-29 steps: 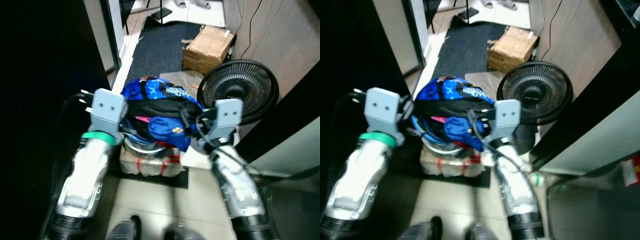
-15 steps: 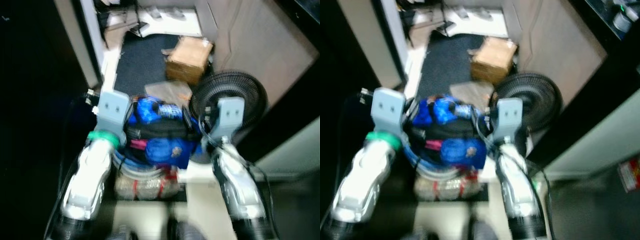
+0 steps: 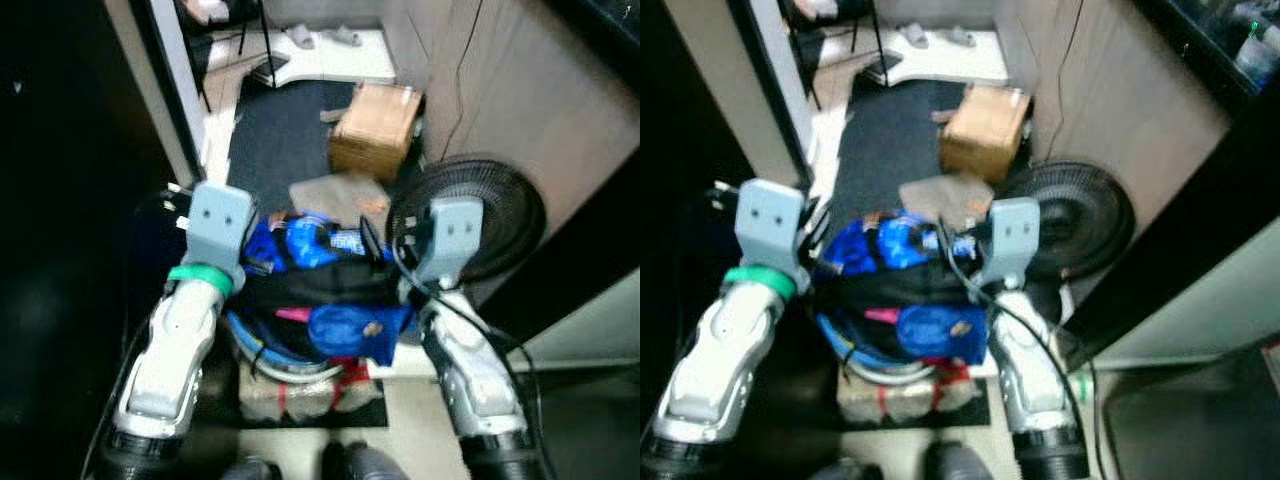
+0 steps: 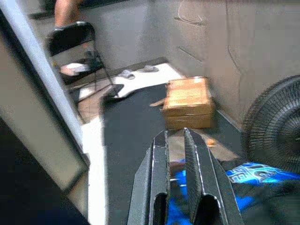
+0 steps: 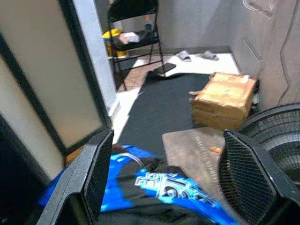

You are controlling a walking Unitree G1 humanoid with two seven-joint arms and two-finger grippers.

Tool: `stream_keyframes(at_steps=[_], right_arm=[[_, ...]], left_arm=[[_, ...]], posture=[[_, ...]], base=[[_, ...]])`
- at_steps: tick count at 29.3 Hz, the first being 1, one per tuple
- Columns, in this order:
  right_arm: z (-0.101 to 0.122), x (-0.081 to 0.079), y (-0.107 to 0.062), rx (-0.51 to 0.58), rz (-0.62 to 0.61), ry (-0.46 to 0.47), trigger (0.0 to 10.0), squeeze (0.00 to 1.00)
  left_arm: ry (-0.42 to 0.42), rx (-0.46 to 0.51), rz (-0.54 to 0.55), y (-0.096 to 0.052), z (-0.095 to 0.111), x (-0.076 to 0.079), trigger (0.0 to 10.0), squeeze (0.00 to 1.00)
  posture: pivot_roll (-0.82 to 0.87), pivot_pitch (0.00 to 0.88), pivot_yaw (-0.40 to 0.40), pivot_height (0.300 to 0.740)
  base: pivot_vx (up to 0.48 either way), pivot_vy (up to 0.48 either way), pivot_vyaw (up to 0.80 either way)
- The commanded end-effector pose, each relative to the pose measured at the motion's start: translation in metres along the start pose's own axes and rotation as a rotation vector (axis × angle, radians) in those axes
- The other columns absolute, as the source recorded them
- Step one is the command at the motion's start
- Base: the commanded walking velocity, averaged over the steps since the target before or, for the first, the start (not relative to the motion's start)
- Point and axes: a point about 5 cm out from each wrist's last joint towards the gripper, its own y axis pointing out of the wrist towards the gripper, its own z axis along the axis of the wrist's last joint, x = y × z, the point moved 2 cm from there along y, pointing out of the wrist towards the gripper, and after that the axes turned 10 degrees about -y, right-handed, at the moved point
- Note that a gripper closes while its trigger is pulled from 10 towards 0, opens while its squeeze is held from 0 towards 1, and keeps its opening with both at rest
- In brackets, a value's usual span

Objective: Clothes washing

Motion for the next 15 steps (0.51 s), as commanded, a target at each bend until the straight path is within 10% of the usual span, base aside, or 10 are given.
stream_keyframes(at_steps=[1,7,15], right_arm=[[-0.0027,-0.0026,-0.0016,-0.009,0.011,-0.002,10.0,0.00],[-0.0025,-0.0025,-0.0018,-0.009,0.012,-0.002,10.0,0.00],[-0.0024,-0.0031,-0.0015,-0.008,0.015,-0.002,10.0,0.00]], left_arm=[[0.011,-0.019,-0.004,-0.0019,-0.0038,0.0006,10.0,0.00],[0.023,-0.021,0.001,-0.0016,-0.0035,0.0005,10.0,0.00],[0.037,-0.021,0.004,-0.0016,-0.0031,0.0002,10.0,0.00]], posture=[[0.00,0.087,0.018,0.740],[0.00,0.090,0.018,0.740],[0.00,0.093,0.018,0.740]], base=[[0.000,0.000,0.00],[0.000,0.000,0.00],[0.000,-0.422,0.00]])
